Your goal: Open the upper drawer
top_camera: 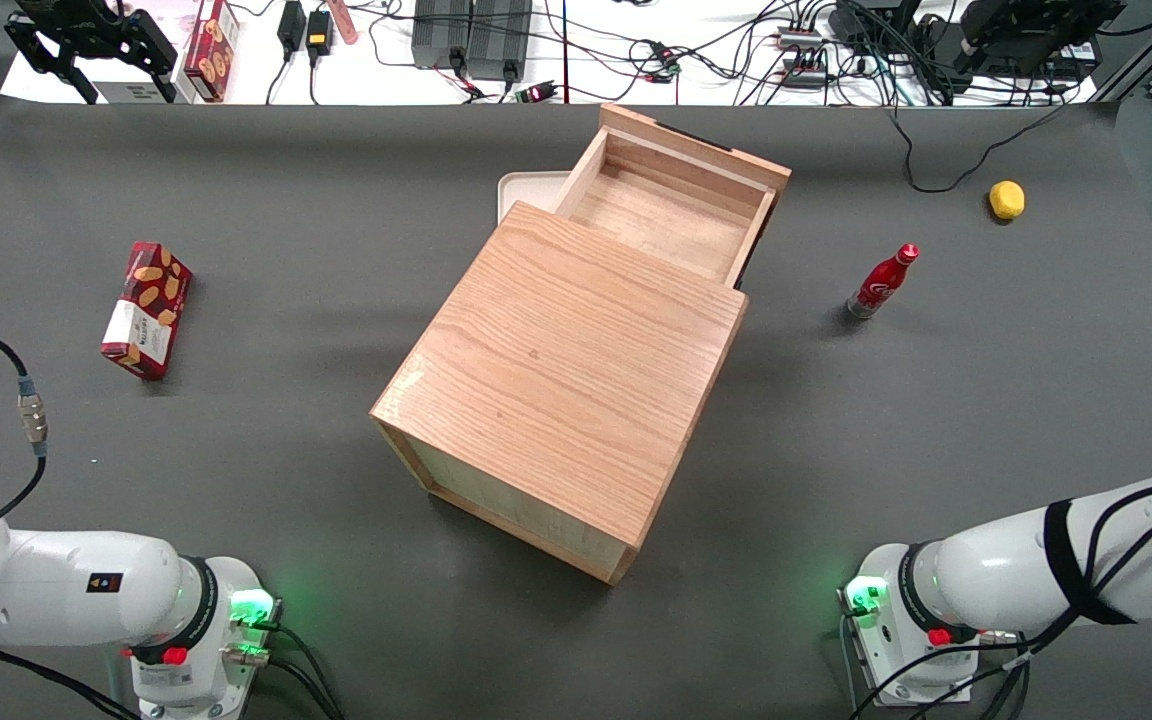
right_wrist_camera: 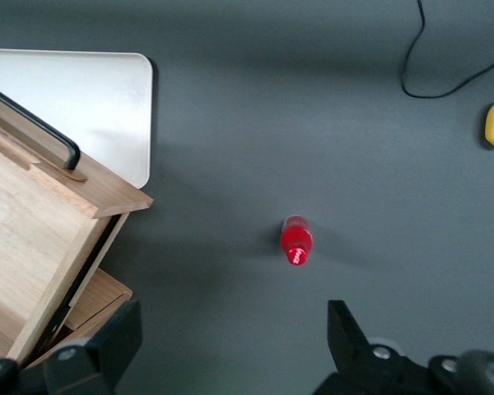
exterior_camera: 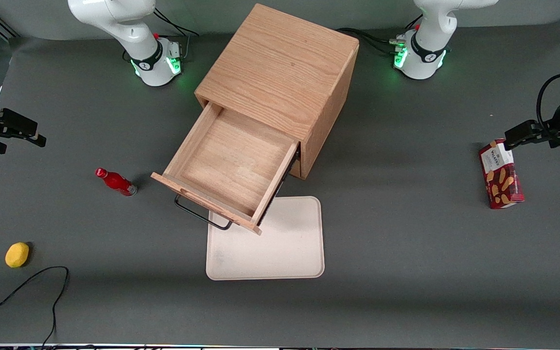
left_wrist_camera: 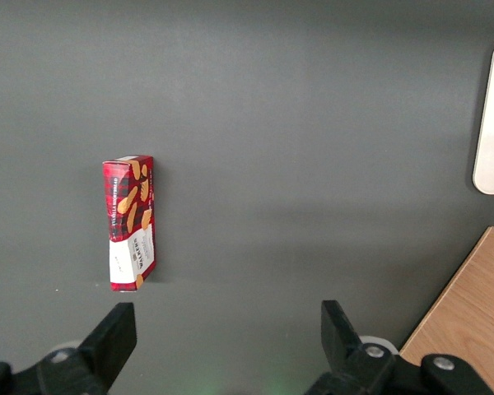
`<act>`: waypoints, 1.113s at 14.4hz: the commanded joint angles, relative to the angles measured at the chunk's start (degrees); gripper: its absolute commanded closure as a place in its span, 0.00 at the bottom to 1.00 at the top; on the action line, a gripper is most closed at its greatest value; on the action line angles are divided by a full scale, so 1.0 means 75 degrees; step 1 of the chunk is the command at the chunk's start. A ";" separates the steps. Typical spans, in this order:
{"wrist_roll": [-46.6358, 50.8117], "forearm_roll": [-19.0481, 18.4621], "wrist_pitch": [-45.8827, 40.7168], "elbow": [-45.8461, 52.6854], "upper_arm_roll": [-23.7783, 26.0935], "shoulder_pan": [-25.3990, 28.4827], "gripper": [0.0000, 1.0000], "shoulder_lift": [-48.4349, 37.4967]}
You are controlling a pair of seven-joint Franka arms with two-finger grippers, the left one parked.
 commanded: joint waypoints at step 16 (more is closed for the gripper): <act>0.0283 -0.0413 0.0547 -0.0332 0.0346 -0.0238 0.00 -0.0074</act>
